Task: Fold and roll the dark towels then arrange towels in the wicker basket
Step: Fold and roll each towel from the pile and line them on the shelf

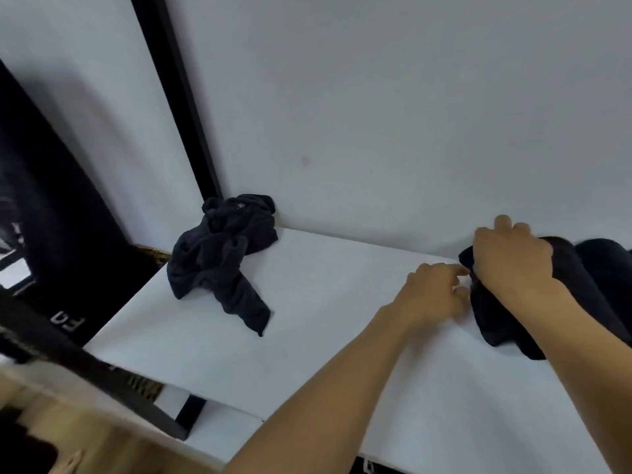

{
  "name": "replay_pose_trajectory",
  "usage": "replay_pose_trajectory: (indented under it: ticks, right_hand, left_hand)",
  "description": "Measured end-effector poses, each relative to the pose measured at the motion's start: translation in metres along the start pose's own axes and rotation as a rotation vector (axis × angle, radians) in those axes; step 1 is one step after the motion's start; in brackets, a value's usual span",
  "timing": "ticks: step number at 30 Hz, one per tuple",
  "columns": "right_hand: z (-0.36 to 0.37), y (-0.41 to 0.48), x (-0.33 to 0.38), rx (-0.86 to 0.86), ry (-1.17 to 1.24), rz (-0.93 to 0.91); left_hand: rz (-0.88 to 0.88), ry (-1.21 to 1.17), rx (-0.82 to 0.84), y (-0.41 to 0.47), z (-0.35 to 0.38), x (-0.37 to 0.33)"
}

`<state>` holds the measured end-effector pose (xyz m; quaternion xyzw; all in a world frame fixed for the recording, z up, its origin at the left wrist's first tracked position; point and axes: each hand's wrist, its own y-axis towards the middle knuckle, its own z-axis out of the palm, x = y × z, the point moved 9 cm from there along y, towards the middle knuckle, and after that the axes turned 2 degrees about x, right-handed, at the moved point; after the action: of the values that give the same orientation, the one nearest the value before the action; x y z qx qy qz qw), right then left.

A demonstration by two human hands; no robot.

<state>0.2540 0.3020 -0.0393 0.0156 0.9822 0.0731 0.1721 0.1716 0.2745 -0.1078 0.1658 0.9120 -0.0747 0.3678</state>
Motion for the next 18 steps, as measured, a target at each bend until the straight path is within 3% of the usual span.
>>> replay_pose_trajectory:
  ticks: [4,9,11,18]
  right_hand:
    - [-0.040,-0.015,0.098,-0.059,0.356,-0.301]
    - [-0.044,-0.078,0.247,0.329,0.640,-0.724]
    - [-0.045,-0.097,0.285,0.419,0.700,-0.803]
    - [-0.058,-0.113,0.326,0.447,0.856,-0.895]
  left_hand:
    - [-0.190,0.185,-0.248,-0.073,-0.084,0.059]
    - [-0.665,0.477,-0.294,-0.184,-0.146,0.149]
    - [-0.643,0.494,-0.333,-0.198,-0.152,0.160]
    - [-0.491,0.538,-0.474,-0.227,-0.165,0.177]
